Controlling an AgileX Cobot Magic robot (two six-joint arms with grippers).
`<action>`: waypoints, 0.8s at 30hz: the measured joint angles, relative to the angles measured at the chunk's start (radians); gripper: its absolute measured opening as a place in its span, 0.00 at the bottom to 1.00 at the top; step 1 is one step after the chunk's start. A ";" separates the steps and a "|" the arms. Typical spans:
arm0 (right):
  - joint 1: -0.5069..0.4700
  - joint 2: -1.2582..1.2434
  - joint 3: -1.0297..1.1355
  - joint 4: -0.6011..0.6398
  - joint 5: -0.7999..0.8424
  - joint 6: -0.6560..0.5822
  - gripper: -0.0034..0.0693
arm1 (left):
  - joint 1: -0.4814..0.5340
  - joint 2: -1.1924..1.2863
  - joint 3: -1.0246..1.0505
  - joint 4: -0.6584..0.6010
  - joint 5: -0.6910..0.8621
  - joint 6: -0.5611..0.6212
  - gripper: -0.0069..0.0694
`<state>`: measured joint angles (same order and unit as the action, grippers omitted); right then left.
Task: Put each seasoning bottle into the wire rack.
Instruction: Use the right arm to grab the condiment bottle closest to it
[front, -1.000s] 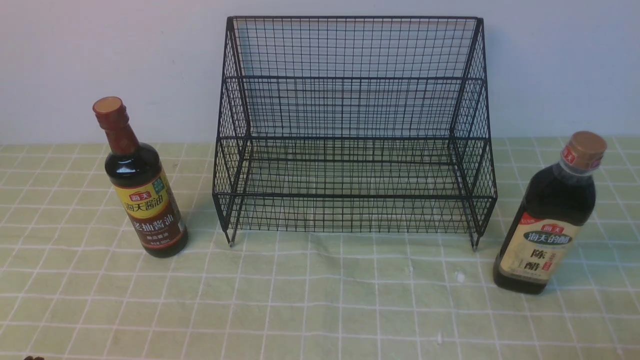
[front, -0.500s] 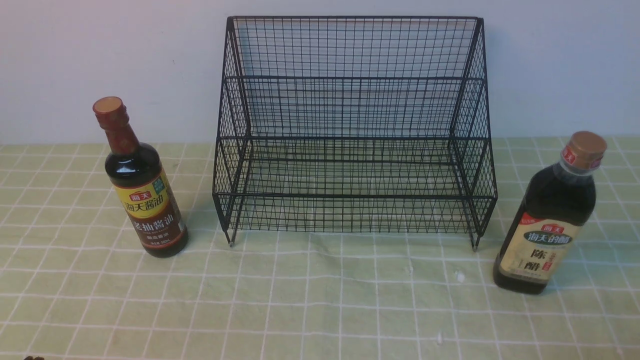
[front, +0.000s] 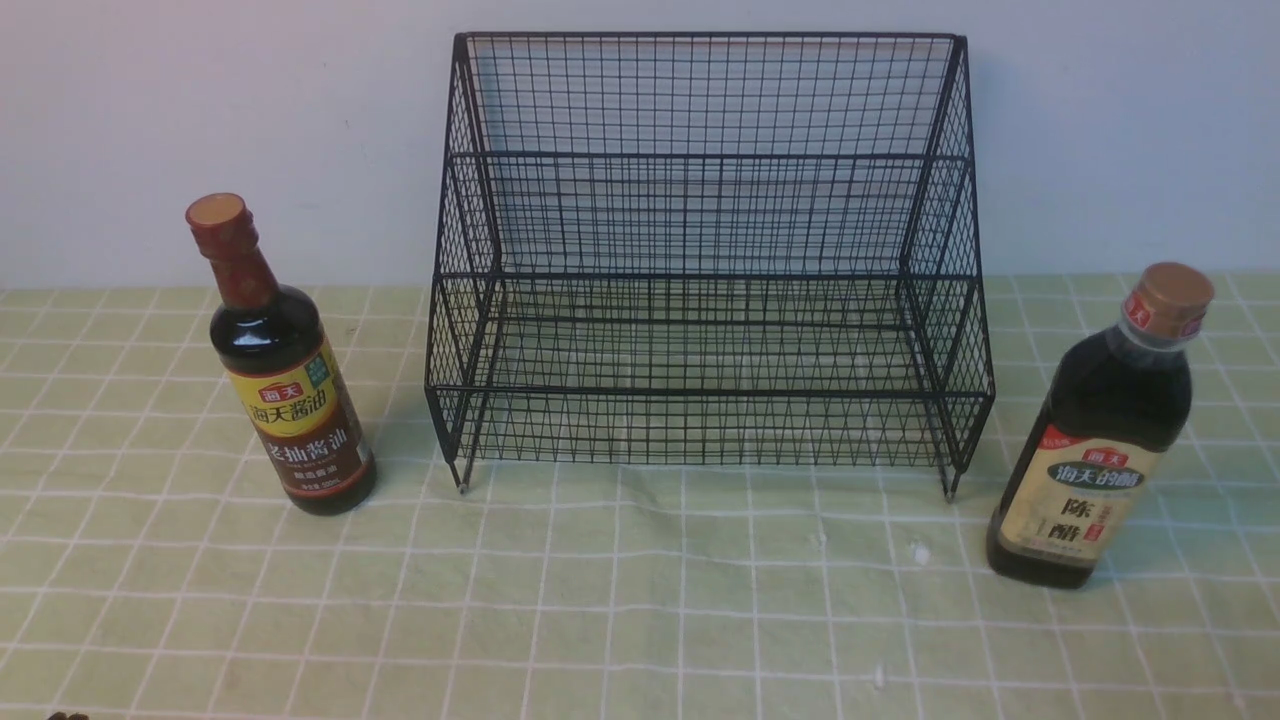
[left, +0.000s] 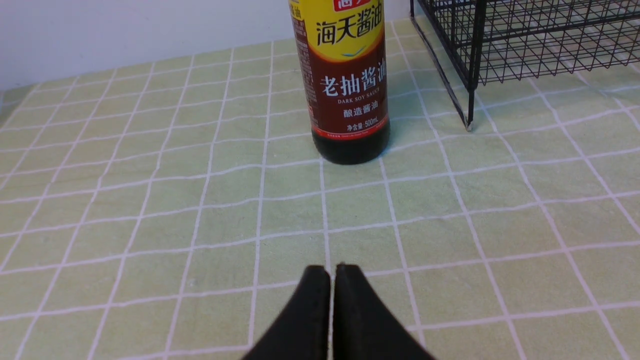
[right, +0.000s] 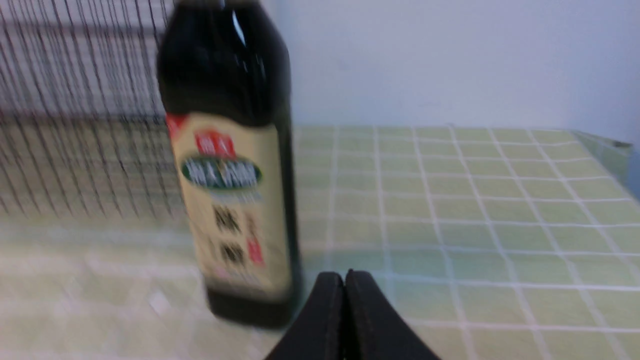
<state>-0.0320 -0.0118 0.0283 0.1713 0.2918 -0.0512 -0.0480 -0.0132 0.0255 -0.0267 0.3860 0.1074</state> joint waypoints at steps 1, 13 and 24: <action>0.000 0.000 0.000 0.077 -0.064 0.032 0.03 | 0.000 0.000 0.000 0.000 0.000 0.000 0.08; 0.000 0.000 0.000 0.635 -0.379 0.152 0.03 | 0.000 0.000 0.000 0.000 -0.001 0.000 0.08; 0.000 0.111 -0.329 0.471 -0.115 -0.044 0.03 | 0.000 0.000 0.000 0.000 -0.001 0.000 0.08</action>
<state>-0.0320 0.0996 -0.3005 0.6421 0.1769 -0.0947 -0.0480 -0.0132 0.0255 -0.0267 0.3851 0.1074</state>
